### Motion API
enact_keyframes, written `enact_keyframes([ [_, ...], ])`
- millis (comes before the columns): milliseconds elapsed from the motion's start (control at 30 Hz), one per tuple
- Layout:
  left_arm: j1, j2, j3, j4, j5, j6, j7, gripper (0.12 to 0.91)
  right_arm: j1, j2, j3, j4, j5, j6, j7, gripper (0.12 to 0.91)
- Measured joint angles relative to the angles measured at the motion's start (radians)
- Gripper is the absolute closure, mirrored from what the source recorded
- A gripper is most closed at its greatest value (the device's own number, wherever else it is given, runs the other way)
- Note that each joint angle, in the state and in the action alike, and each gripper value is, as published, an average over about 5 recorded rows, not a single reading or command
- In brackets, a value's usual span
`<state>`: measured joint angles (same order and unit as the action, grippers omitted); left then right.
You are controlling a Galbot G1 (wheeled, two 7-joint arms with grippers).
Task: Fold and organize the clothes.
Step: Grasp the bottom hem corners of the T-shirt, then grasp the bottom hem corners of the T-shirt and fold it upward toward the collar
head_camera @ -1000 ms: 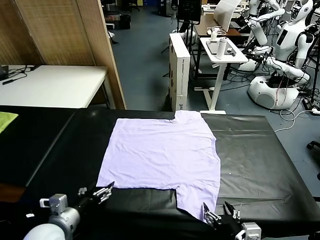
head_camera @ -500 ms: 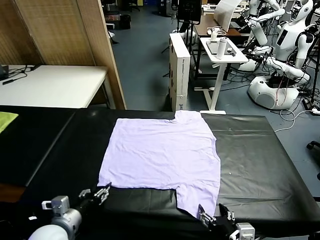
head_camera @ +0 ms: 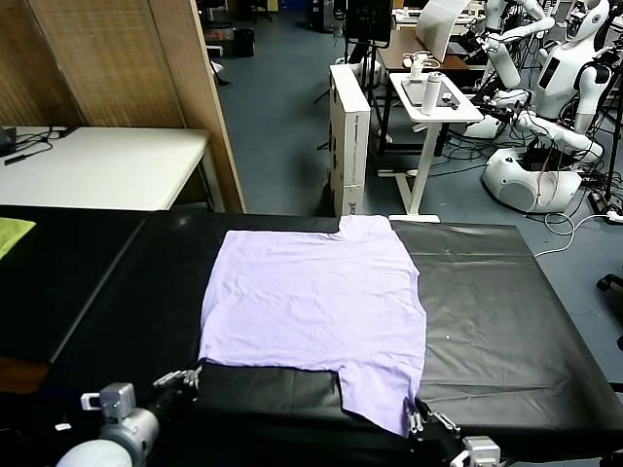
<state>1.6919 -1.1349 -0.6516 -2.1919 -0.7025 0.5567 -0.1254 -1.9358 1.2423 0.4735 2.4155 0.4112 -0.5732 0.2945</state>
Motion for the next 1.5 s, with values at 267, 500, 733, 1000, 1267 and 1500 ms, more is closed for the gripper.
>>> enact_keyframes([
  [267,0.093,-0.026,-0.028,-0.063,0.006,-0.005,-0.023,0.882,-0.075,-0.008,0.019,0.046,0.003,-0.003,0.013,0.887],
  [500,0.148,-0.047,-0.052,-0.115,0.013,-0.019,-0.028,0.882,-0.063,-0.028,0.037,0.055,0.032,0.072,0.003,0.887],
  [733,0.104,-0.061,-0.058,-0.114,0.014,-0.028,-0.029,0.882,0.022,-0.081,0.077,0.039,0.128,0.122,-0.003,0.887],
  [1000,0.008,-0.06,-0.028,-0.07,0.016,-0.04,-0.029,0.882,0.156,-0.131,0.083,-0.021,0.179,0.136,-0.019,0.887],
  [1267,-0.107,-0.052,0.03,-0.011,0.034,-0.037,-0.036,0.882,0.294,-0.169,0.06,-0.124,0.21,0.13,-0.02,0.887],
  [1500,-0.192,-0.043,0.08,0.046,0.042,-0.039,-0.04,0.882,0.44,-0.191,0.021,-0.236,0.246,0.108,-0.018,0.887],
])
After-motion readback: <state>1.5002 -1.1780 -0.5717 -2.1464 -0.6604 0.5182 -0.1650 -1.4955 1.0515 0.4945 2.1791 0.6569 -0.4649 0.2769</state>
